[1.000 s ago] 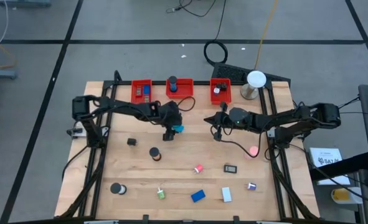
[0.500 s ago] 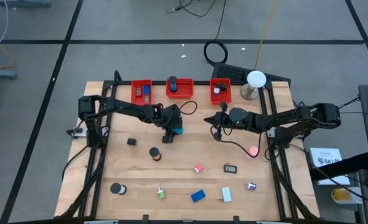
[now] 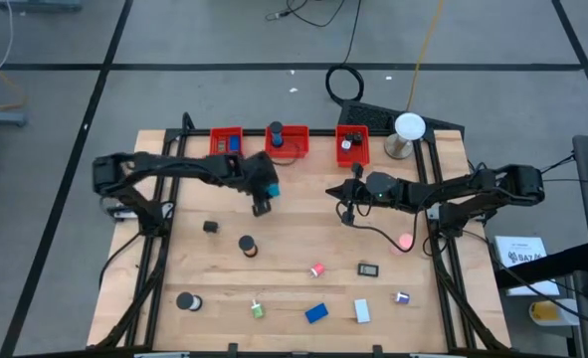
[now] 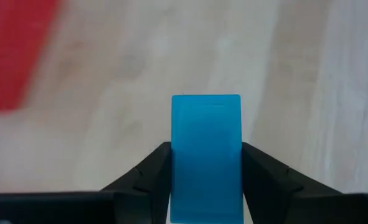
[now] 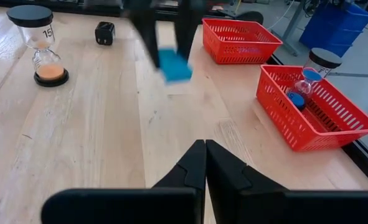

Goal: Pick & Place Office items
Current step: Put the top blue timer into the left orange basket

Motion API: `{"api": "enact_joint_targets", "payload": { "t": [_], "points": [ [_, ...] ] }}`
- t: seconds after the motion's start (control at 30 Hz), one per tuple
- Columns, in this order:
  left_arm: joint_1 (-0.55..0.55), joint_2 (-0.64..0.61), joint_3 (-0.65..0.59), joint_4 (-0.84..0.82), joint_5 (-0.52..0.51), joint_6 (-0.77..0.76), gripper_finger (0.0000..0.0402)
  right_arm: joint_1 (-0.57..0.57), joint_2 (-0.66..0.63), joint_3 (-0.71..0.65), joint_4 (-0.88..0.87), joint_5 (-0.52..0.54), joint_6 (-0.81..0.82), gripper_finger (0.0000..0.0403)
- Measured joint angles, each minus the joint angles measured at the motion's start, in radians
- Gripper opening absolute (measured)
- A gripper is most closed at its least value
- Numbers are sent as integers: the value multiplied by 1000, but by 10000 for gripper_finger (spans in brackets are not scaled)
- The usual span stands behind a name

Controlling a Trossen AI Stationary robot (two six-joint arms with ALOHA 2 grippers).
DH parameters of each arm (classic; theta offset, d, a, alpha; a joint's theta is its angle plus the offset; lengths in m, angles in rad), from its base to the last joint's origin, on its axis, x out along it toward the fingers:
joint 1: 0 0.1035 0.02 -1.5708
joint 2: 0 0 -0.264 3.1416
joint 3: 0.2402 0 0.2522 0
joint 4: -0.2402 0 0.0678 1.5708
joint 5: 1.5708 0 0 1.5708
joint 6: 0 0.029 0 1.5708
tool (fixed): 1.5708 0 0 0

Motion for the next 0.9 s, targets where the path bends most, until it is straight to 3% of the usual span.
{"api": "enact_joint_targets", "payload": {
  "t": [0.2, 0.33, 0.47, 0.67, 0.9],
  "points": [
    [92, -197, 0, -145, -146, -161, 157, 0, 0, 0, 0, 0, 0, 1],
    [212, -260, 1, -220, -266, -299, 159, 0, 0, 0, 0, 0, 0, 1],
    [352, -254, -2, -257, -267, -354, 163, 0, 0, 0, 0, 0, 0, 1],
    [503, -172, -52, -166, -213, -368, 165, 0, 0, 0, 1, 0, 0, 1],
    [577, -75, -66, -74, -191, -395, 166, 0, 0, 0, 4, 0, 0, 1]
  ]
}}
